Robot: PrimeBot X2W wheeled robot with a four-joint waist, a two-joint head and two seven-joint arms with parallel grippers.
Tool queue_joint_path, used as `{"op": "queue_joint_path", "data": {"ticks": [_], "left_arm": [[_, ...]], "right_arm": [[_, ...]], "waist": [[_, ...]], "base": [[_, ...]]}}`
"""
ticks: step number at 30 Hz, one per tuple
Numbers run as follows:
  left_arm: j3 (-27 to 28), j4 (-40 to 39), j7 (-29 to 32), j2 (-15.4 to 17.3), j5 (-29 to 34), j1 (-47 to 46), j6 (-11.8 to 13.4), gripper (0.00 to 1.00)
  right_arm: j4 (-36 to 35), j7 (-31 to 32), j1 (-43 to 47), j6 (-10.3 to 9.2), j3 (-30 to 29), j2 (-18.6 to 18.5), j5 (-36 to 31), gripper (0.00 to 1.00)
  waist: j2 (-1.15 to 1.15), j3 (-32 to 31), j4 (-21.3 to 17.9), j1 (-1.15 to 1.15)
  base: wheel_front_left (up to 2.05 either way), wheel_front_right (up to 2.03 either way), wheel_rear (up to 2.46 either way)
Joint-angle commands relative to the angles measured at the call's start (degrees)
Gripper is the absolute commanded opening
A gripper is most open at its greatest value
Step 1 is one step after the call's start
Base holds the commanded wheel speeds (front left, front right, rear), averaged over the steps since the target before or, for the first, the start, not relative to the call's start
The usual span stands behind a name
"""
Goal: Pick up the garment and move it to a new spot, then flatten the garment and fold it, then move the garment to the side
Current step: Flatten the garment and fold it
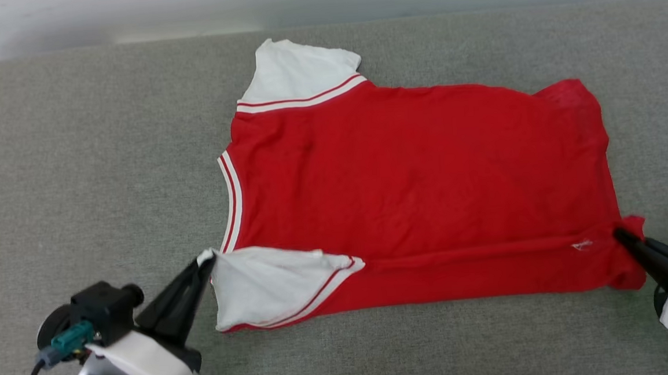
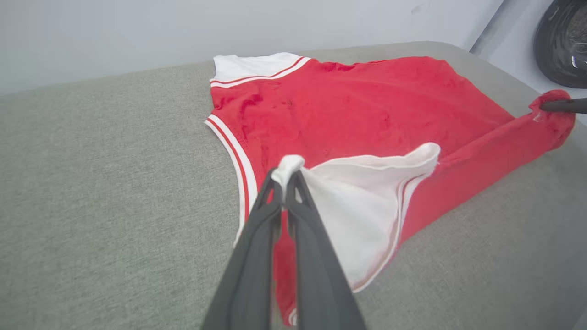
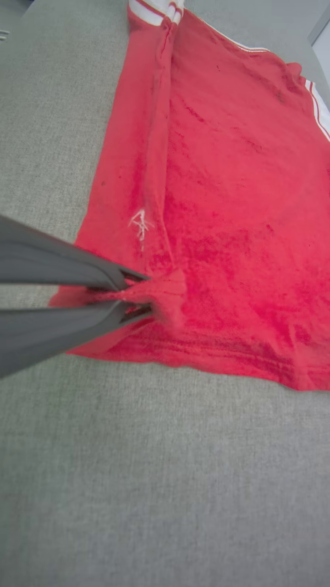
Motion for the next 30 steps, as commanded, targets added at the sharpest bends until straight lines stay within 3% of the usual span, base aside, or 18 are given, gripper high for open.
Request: {"op": "queue_joint_path", "data": {"ticks": [1, 12, 18, 19, 20, 24, 27, 30], "left_arm": [[-0.13, 1.99, -0.54, -0.89, 0.44, -2.41, -0.04, 0.00], [-2.86, 14.45, -0.82, -3.36, 2.83, -12.97, -2.33, 0.00], [-4.29, 20.91, 1.06, -5.65, 2.69, -16.22, -1.79, 0.00], [-3.94, 21.69, 1.00, -6.48, 2.28, -16.56, -1.17, 0.34], [-3.61, 22.23, 0.41, -6.99, 2.49, -17.00, -0.37, 0.97], [-3.87, 24.91, -1.56, -9.10, 3.56, -16.65, 2.18, 1.00], [-3.65, 26.38, -2.30, -10.59, 2.62, -15.09, 3.40, 1.00], [-2.85, 26.28, -2.88, -11.11, 2.14, -13.49, 5.06, 1.00]], "right_arm": [[0.86, 0.21, -2.04, -0.02, 0.40, 0.52, -0.82, 0.00], [6.97, 0.53, -9.14, -0.02, 2.30, 2.21, -4.82, 0.00], [10.30, -0.30, -11.31, -0.02, 2.72, 3.34, -6.80, 0.00], [10.81, -0.59, -11.64, -0.02, 2.73, 3.73, -7.30, 0.40], [11.42, -0.65, -11.86, -0.02, 2.70, 4.35, -7.66, 1.00], [11.96, -1.12, -12.03, -0.02, 4.10, 4.88, -9.77, 1.00], [11.28, -1.70, -10.58, -0.05, 6.15, 2.95, -13.70, 1.00], [10.34, -0.35, -9.06, -0.02, 5.28, 4.62, -15.29, 1.00]], "waist": [[0.00, 1.40, 0.07, -0.01], [0.00, 4.30, 0.34, -0.01], [0.00, 4.77, 0.44, -0.01], [0.00, 4.71, 0.41, -0.01], [0.00, 4.58, 0.40, -0.01], [0.00, 2.93, 0.48, -0.01], [0.00, 0.27, 0.67, -0.01], [0.00, -2.19, 0.67, -0.01]], "base": [[0.00, 0.00, 0.00], [0.00, 0.00, 0.00], [0.00, 0.00, 0.00], [0.00, 0.00, 0.00], [0.00, 0.00, 0.00], [0.00, 0.00, 0.00], [0.00, 0.00, 0.00], [0.00, 0.00, 0.00]]}}
